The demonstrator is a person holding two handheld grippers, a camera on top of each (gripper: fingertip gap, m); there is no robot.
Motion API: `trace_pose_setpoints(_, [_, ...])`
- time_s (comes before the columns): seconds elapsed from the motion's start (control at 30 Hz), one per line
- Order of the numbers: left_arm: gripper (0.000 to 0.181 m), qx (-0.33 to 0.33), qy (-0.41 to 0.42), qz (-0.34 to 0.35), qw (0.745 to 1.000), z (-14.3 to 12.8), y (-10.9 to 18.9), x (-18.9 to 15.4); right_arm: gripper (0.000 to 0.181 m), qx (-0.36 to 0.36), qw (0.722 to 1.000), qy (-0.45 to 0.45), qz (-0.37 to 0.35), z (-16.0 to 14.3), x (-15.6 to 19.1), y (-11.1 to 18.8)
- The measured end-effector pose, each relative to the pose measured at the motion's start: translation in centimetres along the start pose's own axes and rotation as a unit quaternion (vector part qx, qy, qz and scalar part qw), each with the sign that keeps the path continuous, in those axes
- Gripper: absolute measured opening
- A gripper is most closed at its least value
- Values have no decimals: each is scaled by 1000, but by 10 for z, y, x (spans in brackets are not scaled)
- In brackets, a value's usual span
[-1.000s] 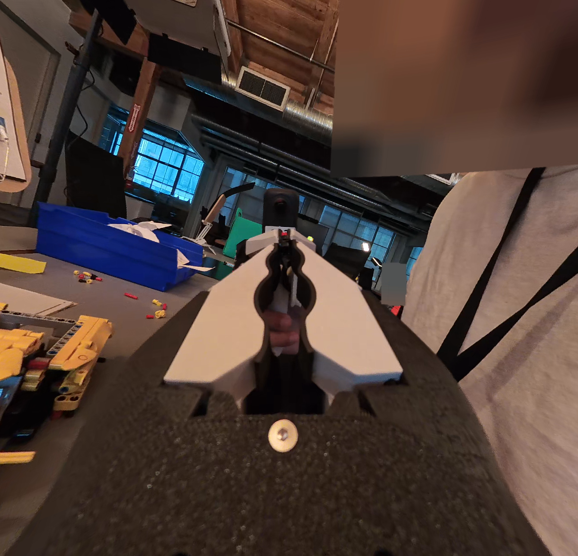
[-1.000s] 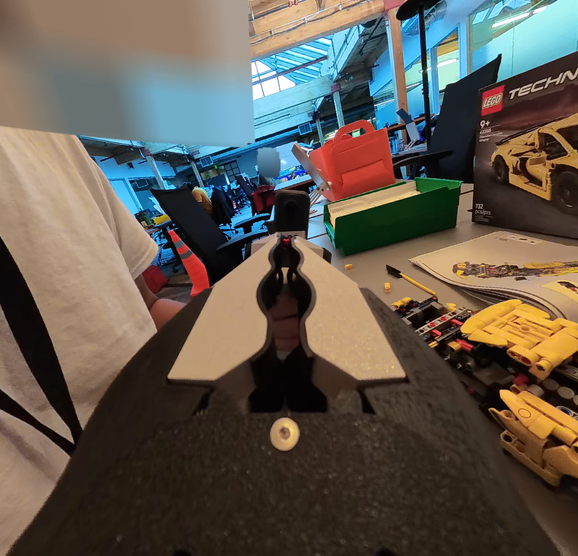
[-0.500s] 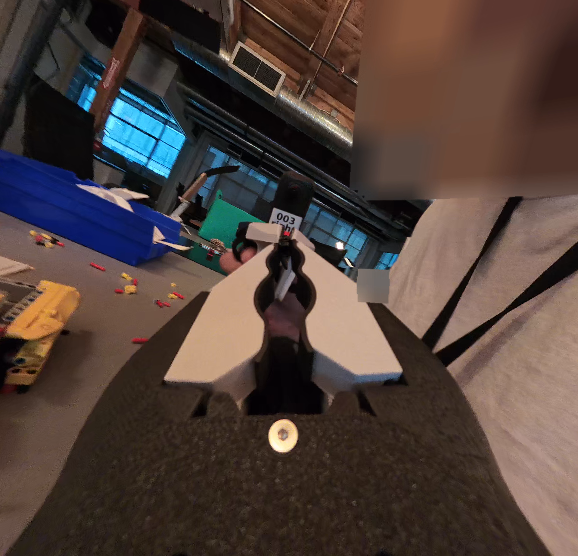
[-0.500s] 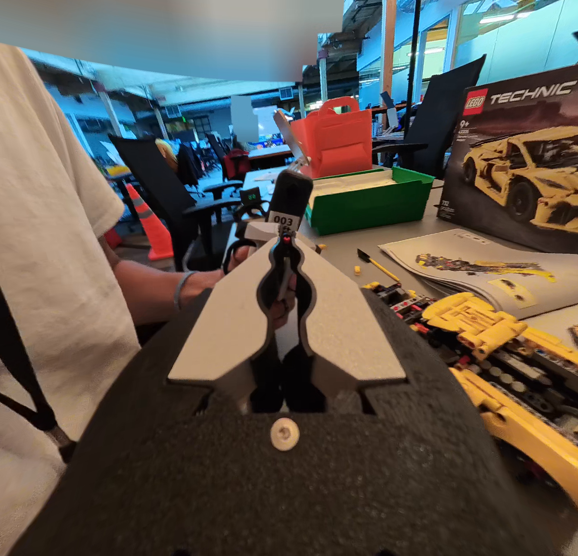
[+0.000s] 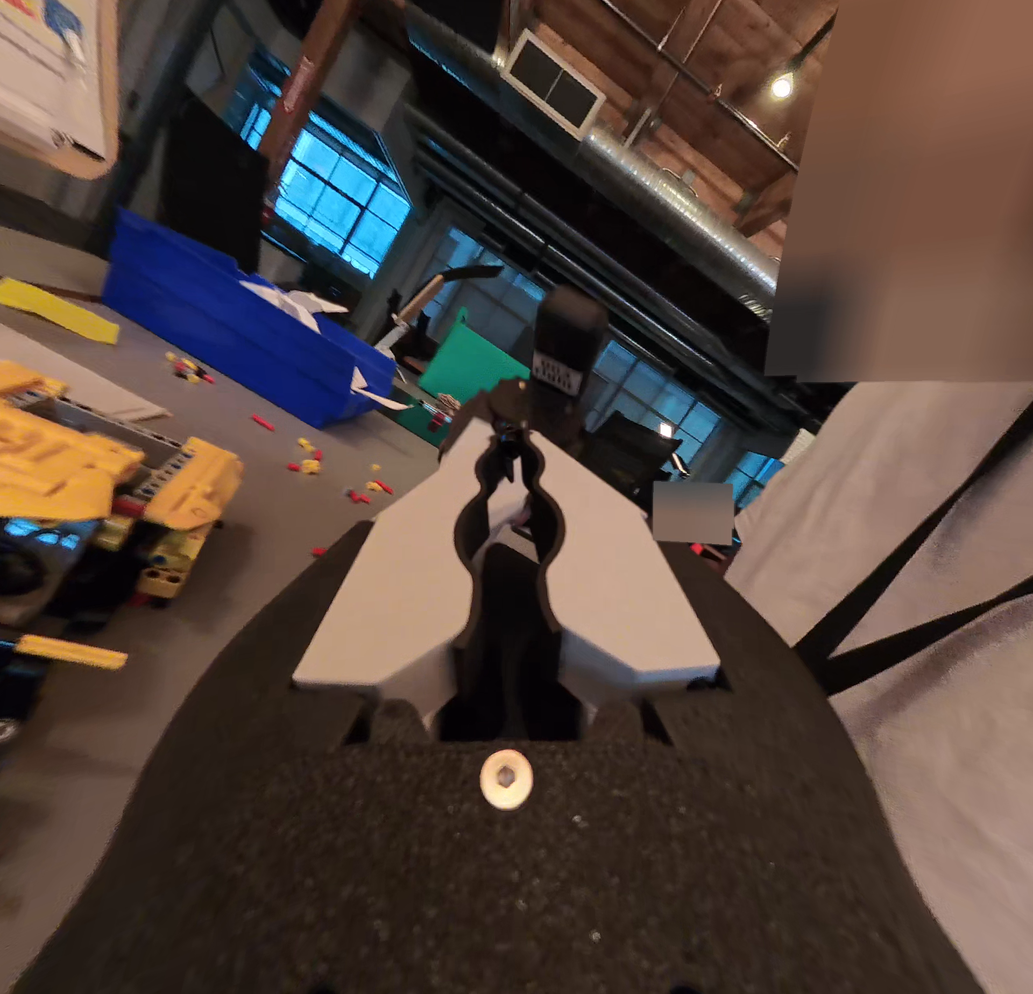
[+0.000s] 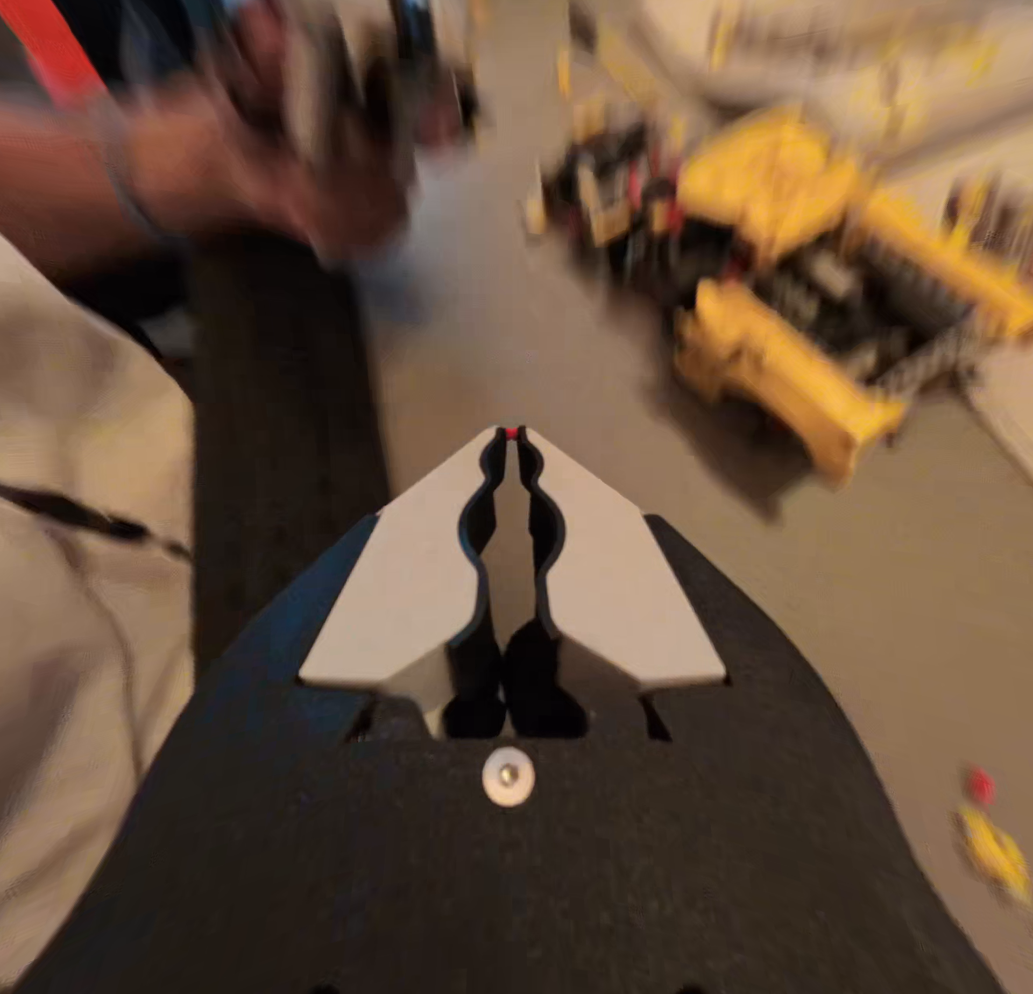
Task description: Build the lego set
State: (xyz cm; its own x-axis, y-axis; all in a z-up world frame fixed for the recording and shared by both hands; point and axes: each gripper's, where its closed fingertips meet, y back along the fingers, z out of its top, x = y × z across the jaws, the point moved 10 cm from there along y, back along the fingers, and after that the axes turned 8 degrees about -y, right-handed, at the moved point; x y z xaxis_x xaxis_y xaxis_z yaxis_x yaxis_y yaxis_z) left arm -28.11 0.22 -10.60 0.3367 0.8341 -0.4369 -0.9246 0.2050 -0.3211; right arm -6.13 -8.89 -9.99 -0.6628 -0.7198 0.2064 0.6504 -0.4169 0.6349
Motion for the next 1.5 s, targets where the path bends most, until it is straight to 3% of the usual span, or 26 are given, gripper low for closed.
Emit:
trace_pose_setpoints(0.07, [6, -2, -20, 15, 1000, 1, 1, -1, 3, 134, 989, 25, -55, -24, -5, -2])
trace_pose_setpoints(0.1, [6, 5, -29, 25, 999, 0, 1, -1, 3, 168, 983, 30, -64, -30, -5, -1])
trace_pose_setpoints(0.33, [6, 45, -54, 43, 997, -6, -5, -3, 3, 287, 954, 22, -78, -41, -8, -1])
trace_pose_setpoints(1.5, [7, 70, -59, 34, 995, -11, -10, -5, 7, 274, 956, 43, -91, -47, -13, -1])
